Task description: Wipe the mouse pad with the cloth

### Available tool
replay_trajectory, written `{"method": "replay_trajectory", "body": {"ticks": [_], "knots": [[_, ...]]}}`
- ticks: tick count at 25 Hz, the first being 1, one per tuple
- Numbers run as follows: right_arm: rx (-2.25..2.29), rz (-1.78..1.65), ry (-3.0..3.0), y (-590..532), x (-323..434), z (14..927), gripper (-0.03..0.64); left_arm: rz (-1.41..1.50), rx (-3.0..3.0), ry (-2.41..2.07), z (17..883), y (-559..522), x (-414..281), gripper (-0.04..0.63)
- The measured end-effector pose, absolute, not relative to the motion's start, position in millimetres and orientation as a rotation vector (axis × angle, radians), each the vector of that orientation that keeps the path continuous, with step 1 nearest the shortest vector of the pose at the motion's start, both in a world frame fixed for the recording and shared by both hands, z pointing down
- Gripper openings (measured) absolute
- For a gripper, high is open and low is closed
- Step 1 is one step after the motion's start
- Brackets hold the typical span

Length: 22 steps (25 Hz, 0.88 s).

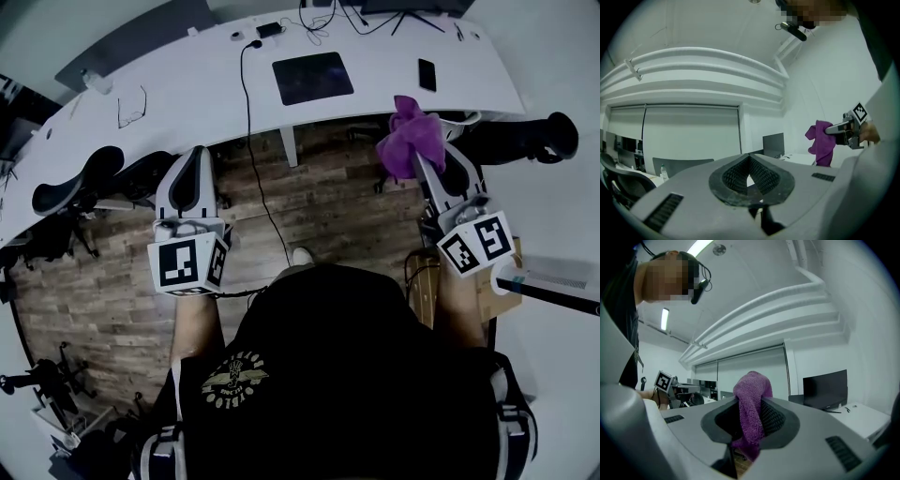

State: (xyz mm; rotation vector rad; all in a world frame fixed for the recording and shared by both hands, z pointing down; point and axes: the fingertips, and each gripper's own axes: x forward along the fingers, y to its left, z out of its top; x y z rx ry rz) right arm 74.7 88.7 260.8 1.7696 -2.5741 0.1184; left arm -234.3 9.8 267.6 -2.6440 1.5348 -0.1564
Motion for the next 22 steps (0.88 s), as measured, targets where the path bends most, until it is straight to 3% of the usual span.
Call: {"method": "replay_trajectory", "body": {"ticks": [12, 22], "knots": [[1.836, 0.11, -2.532, 84, 84, 257, 0.089, -0.103, -2.674, 1.506, 276, -10, -234, 0.002], [1.781, 0.147, -2.607, 17, 90, 271, 0.089, -0.163, -2.627, 1.581, 287, -55, -235, 0.002]]}}
